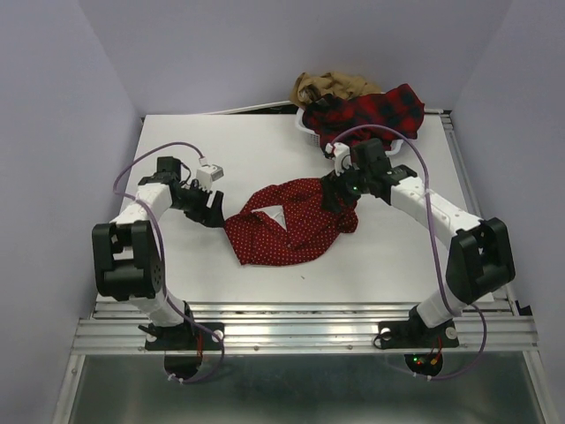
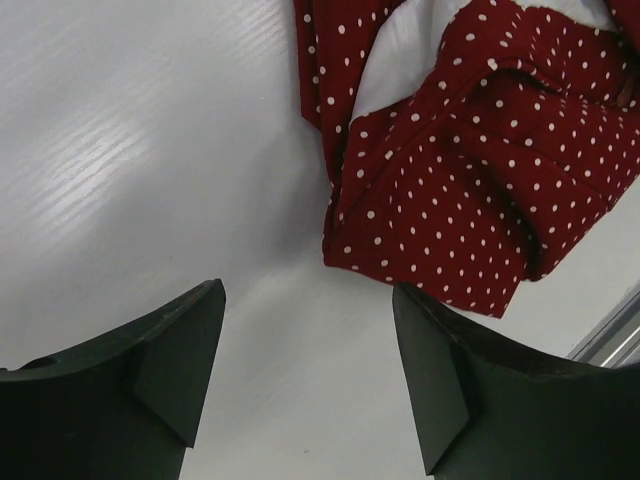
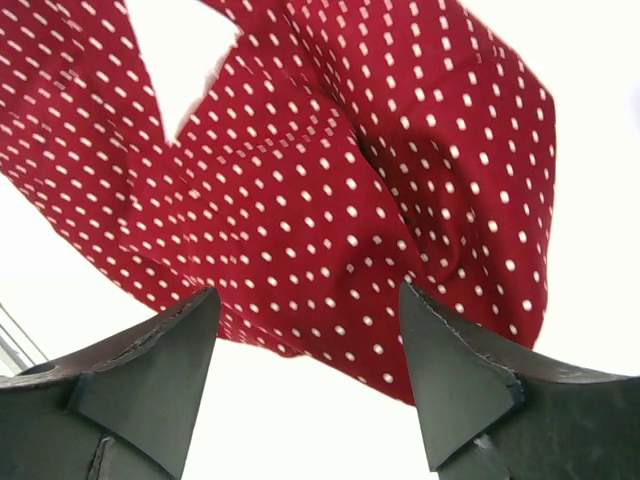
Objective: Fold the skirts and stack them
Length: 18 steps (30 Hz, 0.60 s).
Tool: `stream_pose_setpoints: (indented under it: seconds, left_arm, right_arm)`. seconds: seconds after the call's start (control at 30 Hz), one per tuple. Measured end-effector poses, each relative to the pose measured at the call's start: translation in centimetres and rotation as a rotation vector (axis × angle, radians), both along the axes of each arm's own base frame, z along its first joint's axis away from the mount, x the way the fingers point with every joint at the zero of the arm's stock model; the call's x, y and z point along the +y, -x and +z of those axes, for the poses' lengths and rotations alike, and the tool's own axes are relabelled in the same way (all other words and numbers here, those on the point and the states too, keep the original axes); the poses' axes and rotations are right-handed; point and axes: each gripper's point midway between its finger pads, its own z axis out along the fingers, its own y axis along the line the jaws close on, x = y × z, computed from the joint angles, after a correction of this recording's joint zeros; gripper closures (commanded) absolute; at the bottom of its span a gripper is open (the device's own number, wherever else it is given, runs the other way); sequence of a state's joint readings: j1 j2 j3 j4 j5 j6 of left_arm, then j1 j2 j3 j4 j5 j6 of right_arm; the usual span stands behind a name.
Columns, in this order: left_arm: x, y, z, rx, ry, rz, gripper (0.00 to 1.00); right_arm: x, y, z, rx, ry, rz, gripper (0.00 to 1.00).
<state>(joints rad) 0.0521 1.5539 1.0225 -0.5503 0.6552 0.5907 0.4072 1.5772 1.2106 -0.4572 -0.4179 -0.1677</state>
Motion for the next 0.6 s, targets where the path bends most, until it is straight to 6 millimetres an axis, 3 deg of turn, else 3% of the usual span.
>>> stream_pose_setpoints:
  seconds: [0.2, 0.3, 0.37, 0.47, 0.6]
  left_arm:
    - [-2.1, -1.1, -2.0, 0.144, 0.136, 0.023, 0.30]
    - [-2.9, -1.1, -2.8, 0.201, 0.182, 0.027, 0.55]
    - [-3.5, -1.0, -3.3, 0.235, 0.207, 0.023, 0.79]
    - [-3.9, -1.0, -3.6, 0.266, 0.229, 0.024, 1.00]
    - [-3.8, -1.5, -3.0, 0.244, 0.220, 0.034, 1.00]
  right_arm:
    - [-0.5, 0.2, -1.6, 0.048, 0.059, 0.024, 0.26]
    - [0.1, -0.2, -1.3, 0.044, 0.061, 0.077, 0.25]
    - [0.4, -0.3, -0.8, 0.030, 0.058, 0.111, 0.25]
    - [1.0, -0.3, -0.2, -0.005, 0.061, 0.180, 0.25]
    - [3.0, 1.4, -0.4, -0.071, 0.091, 0.340, 0.31]
